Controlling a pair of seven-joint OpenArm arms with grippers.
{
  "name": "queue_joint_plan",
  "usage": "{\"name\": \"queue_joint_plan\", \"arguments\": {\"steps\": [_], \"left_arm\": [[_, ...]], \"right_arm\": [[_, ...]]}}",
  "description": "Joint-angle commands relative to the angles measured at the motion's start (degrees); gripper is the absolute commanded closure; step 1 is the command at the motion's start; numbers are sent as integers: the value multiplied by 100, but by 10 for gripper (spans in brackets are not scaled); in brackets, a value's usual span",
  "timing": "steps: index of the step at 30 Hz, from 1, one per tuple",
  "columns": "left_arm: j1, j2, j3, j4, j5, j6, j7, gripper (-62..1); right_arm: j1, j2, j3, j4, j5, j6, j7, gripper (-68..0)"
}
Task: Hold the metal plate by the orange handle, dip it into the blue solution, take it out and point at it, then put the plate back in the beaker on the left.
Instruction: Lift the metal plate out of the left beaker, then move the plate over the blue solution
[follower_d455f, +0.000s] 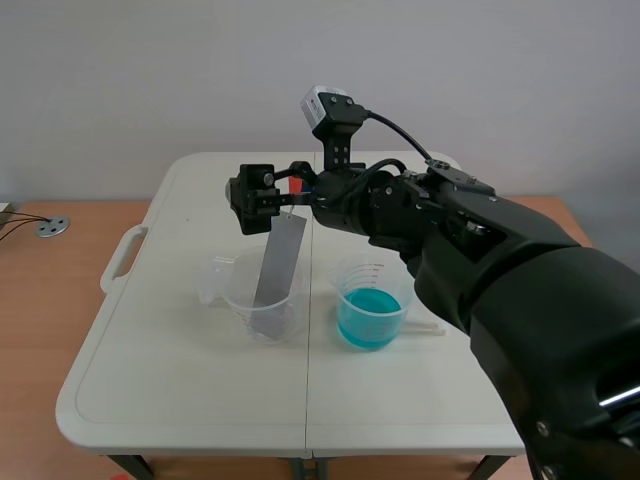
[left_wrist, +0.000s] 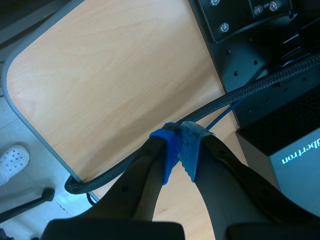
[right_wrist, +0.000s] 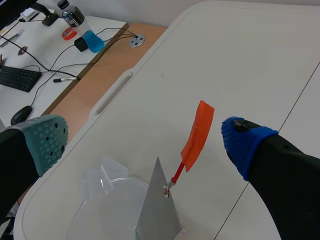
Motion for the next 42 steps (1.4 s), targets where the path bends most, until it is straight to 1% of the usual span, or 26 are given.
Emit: {"name": "queue_joint_plan", "arguments": {"steps": [1, 4, 7, 11, 14, 15, 18, 19, 21, 26, 29, 33, 35, 42], "left_arm": [[63, 0, -33, 44, -11, -28, -33, -6], [63, 0, -33, 44, -11, -28, -33, -6], [63, 0, -33, 44, -11, -28, -33, -6], [63, 0, -33, 44, -11, -28, -33, -6], [63, 0, -33, 44, -11, -28, -33, -6], [63, 0, -33, 44, -11, -28, -33, -6], [63, 0, -33, 44, -11, -28, -33, -6], [63, 0, -33, 44, -11, -28, -33, -6], [63, 0, -33, 44, -11, -28, -33, -6], [63, 0, -33, 44, -11, -28, -33, -6], [63, 0, -33, 44, -11, -28, -33, -6], [63, -2, -33, 44, -11, -28, -31, -6], [63, -2, -33, 35, -11, -28, -31, -6], [61, -2, -33, -66, -11, -28, -35, -6]], "right_arm": [[133, -20, 0, 120, 68, 33, 87, -580], [133, -20, 0, 120, 68, 33, 87, -546], [133, -20, 0, 120, 66, 46, 87, -491], [133, -20, 0, 120, 66, 282, 103, -401], [133, -20, 0, 120, 63, 378, 157, -343], [133, -20, 0, 120, 63, 422, 188, -332], [133, -20, -4, 120, 61, 525, 269, -329], [133, -20, -13, 120, 61, 575, 317, -319], [133, -20, -48, 120, 59, 632, 367, -274], [133, -20, -188, 120, 59, 632, 369, -162], [133, -20, -260, 120, 57, 632, 369, -112], [133, -20, -356, 120, 57, 632, 369, -27], [133, -20, -422, 120, 48, 649, 369, -17], [129, -20, -549, 120, -133, 1058, 385, -15]]}}
